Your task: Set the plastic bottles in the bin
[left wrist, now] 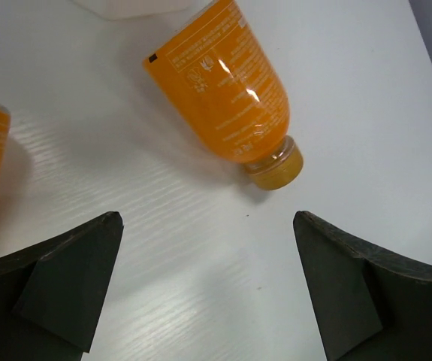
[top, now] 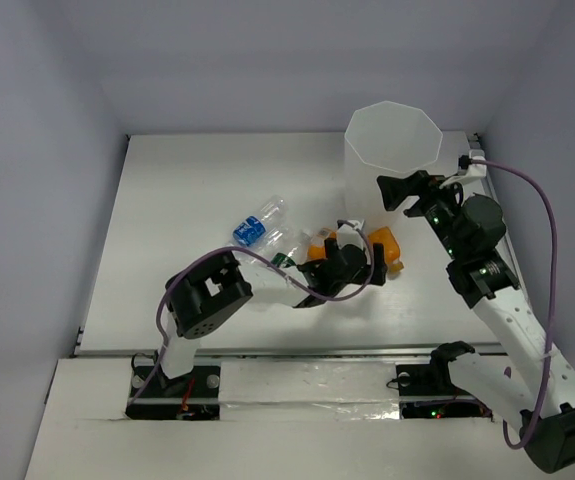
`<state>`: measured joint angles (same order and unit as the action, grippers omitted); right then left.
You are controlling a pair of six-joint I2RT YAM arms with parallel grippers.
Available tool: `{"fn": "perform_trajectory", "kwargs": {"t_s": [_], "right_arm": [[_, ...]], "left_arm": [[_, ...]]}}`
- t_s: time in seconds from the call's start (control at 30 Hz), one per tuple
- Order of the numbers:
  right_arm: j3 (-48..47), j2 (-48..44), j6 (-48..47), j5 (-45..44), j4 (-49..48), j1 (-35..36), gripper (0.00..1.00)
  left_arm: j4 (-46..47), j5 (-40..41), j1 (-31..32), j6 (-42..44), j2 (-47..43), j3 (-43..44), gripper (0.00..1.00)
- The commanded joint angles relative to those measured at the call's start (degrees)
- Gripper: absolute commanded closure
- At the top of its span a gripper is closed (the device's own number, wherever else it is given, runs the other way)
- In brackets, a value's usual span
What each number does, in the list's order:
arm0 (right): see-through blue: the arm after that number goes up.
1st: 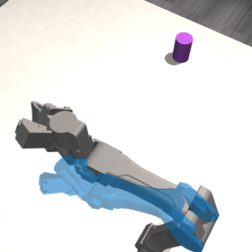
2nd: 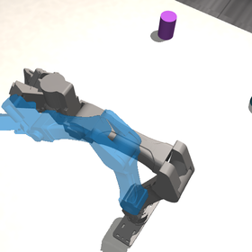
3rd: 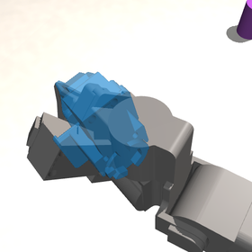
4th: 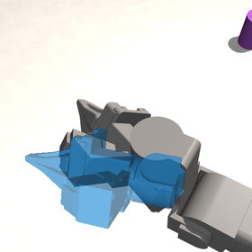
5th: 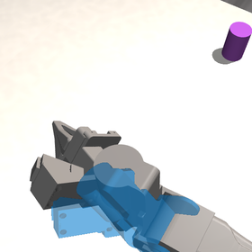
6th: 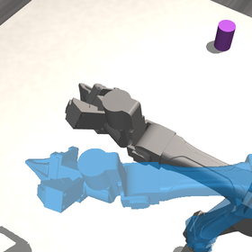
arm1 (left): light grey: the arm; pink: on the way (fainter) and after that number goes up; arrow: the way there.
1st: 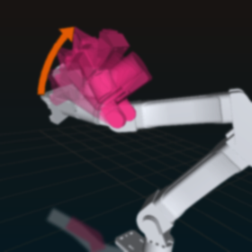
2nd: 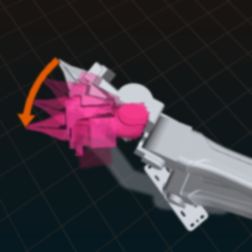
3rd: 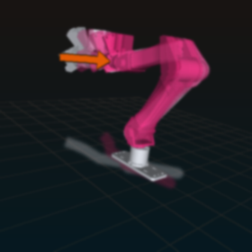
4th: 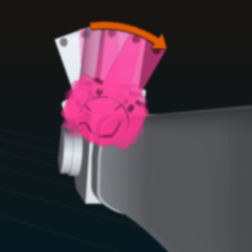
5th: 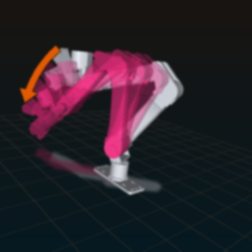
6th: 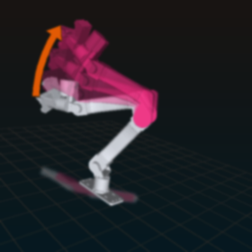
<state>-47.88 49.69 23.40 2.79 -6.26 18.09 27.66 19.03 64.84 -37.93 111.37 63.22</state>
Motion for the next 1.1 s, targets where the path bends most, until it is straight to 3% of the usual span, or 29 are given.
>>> {"fn": "perform_trajectory", "kwargs": {"t_s": [0.0,0.3,0.77,1.07], "right_arm": [[-0.6,-1.5,0.1,0.1,-0.8,0.5,0.05],[-0.2,-3.2,0.0,2.1,-0.3,0.5,0.04],[0.2,-7.9,0.7,7.3,0.4,0.5,0.04],[2.3,-10.0,1.6,9.0,-0.2,0.5,0.04]], "left_arm": [[2.7,-1.8,-0.4,-2.0,-1.0,3.0,0.01],[0.6,-3.5,-1.5,-3.5,6.6,13.0,0.01],[-8.1,5.2,-1.5,-3.4,21.2,31.1,0.01],[-8.6,3.6,-1.5,-0.7,27.8,41.5,0.04]]}}
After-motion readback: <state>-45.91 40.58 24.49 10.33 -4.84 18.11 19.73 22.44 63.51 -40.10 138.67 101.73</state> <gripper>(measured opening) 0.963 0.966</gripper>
